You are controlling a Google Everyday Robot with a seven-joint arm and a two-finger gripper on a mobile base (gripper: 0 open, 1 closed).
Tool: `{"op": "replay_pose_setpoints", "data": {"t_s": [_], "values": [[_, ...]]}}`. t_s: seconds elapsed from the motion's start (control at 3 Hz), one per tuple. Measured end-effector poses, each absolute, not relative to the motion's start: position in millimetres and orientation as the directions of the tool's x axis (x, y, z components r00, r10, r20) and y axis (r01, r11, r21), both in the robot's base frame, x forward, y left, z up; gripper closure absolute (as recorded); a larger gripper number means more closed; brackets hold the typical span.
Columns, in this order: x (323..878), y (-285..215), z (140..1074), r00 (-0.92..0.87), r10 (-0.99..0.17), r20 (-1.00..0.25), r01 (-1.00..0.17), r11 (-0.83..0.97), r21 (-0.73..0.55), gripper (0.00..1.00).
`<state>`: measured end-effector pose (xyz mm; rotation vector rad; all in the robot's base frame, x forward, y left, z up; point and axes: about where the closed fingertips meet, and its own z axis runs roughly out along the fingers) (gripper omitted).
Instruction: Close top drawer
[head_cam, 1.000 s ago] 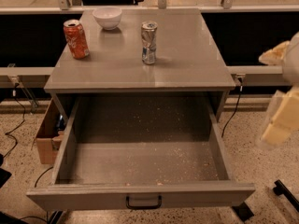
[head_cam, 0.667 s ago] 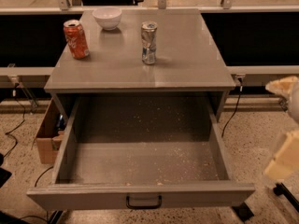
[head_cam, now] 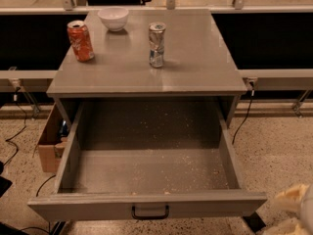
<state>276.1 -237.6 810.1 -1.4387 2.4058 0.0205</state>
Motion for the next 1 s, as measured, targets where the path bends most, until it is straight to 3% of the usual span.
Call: {"op": "replay_pose_setpoints", "data": {"t_s": [0.67, 1.0], "values": [[240, -228, 701, -0.511, -0.787, -0.345, -0.836, 0.549, -0.014, 0.95], [239, -228, 696, -0.515, -0.785, -0.346, -0.835, 0.551, -0.007, 1.00]]}}
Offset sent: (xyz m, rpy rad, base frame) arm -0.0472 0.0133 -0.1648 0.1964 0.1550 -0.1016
